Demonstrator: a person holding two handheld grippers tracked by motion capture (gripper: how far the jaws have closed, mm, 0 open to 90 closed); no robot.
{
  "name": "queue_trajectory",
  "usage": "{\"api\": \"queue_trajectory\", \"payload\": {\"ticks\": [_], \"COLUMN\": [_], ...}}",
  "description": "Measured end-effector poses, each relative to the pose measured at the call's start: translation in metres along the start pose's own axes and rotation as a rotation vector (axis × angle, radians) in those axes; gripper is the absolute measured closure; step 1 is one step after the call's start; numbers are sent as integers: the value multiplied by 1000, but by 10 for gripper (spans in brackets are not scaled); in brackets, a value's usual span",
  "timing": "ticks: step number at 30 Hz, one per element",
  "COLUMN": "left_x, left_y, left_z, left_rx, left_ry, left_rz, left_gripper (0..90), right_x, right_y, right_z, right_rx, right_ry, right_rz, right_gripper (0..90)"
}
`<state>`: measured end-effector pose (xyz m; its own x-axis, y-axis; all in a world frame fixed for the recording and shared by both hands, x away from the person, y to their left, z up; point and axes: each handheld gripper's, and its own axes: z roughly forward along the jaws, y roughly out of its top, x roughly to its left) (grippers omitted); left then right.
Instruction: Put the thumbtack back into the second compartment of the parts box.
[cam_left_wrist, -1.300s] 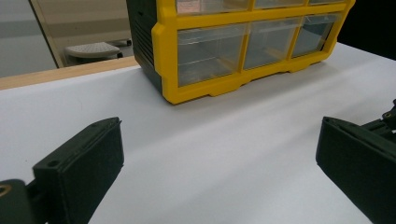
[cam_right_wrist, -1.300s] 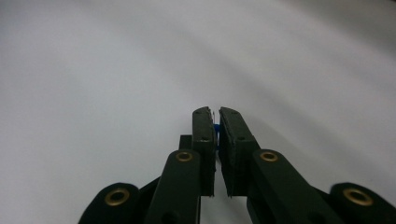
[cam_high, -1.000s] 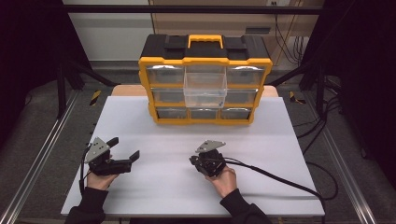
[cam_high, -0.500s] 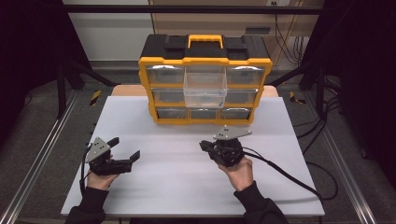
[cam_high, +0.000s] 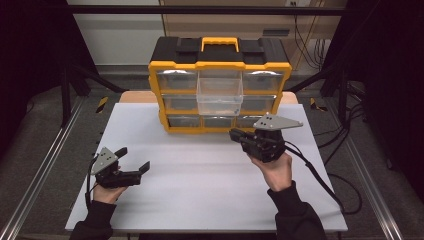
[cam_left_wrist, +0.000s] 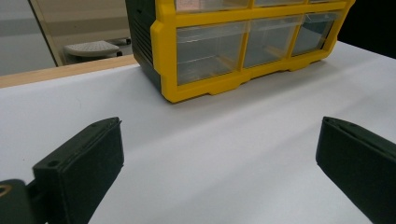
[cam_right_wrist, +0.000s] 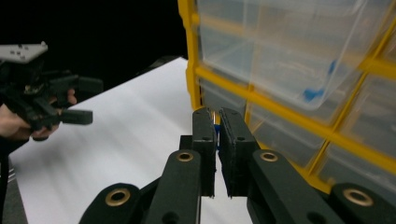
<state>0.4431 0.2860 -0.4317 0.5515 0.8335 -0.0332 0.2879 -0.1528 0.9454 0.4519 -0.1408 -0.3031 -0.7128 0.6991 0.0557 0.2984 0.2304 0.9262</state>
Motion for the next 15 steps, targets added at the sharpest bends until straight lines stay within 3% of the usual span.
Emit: {"api": "queue_trajectory", "payload": {"ticks": [9,15], "left_x": [0,0], "left_y": [0,0], "left_z": [0,0], "left_rx": [1,1], "left_ry": [-2,-3], "left_rz": [0,-2], "left_gripper": [5,5], "right_x": [-7,-11], "right_y": [36,59], "right_z": [-16,-18], "right_rx": [-77,-110], "right_ry": [-20,-40], "right_rz": [-2,-8], "right_gripper": [856,856]}}
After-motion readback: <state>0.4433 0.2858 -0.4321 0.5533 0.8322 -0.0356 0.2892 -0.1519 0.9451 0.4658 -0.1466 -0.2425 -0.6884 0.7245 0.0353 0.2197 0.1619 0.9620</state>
